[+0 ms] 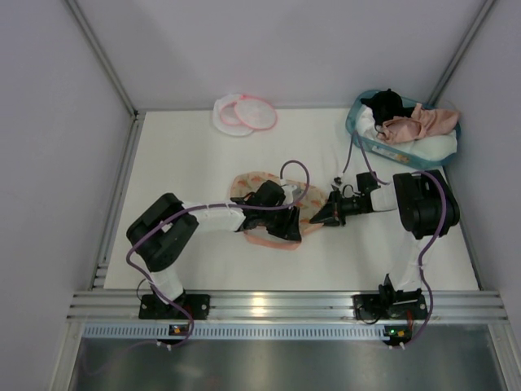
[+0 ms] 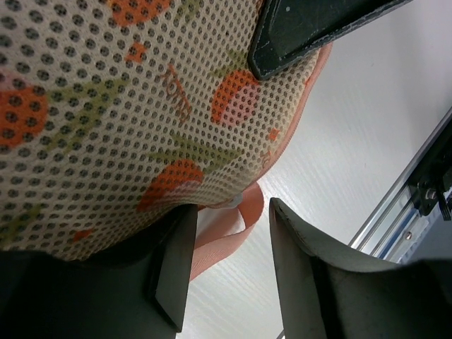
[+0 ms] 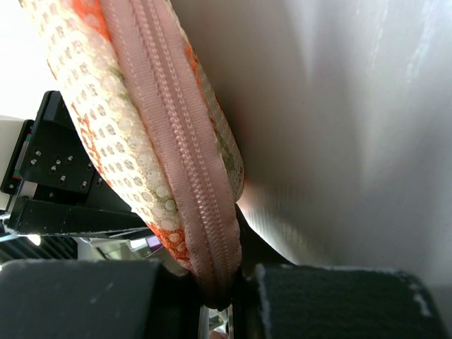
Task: Place the bra in the laundry bag and zip it closed
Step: Zip the laundry bag at the center of the board.
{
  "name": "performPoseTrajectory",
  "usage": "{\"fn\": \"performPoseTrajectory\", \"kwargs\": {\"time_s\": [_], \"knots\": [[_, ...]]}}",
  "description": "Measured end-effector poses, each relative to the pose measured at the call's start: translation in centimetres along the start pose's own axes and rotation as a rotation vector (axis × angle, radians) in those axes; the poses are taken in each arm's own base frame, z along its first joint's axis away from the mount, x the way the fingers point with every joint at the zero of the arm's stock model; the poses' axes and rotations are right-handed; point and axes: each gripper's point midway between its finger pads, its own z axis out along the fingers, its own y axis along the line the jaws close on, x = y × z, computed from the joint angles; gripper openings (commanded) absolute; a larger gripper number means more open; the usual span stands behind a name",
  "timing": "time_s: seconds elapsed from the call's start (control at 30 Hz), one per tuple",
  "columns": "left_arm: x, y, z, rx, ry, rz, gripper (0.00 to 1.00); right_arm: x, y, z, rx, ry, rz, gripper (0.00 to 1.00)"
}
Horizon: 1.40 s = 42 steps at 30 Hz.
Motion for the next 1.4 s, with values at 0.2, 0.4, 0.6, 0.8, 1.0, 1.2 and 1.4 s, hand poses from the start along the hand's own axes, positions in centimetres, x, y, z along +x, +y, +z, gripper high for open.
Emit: {"fn": "performPoseTrajectory", "kwargs": {"time_s": [0.2, 0.4, 0.6, 0.8, 1.0, 1.2, 1.4], "knots": [[0.6, 0.4, -1.1, -0.035, 0.017, -0.003, 0.51, 0.0, 0.0, 0.0, -0.001, -0.002, 0.005, 0.0], [2.0, 0.8, -1.8, -0.053, 0.047, -0.015, 0.52, -0.2, 0.1, -0.1, 0.0, -0.011, 0.014, 0.0], [1.8, 0.8, -1.8, -0.05, 0.042, -0.014, 0.51, 0.1, 0.1, -0.2, 0.004, -0.015, 0.021, 0.0], [0.9, 0.4, -1.0, -0.024, 0.017, -0.023, 0.52, 0.1, 0.0, -0.2, 0.005, -0.016, 0.022, 0.0], [-0.9, -0.2, 0.5, 0.007, -0.007, -0.037, 0.49, 0.0, 0.0, -0.2, 0.005, -0.017, 0.021, 0.0], [-1.1, 0.0, 1.0, 0.01, -0.003, -0.062, 0.36, -0.2, 0.0, -0.3, 0.006, -0.025, 0.022, 0.0], [-1.0, 0.3, 1.0, -0.004, -0.004, -0.061, 0.22, -0.2, -0.1, -0.4, 0.007, -0.027, 0.023, 0.0]]}}
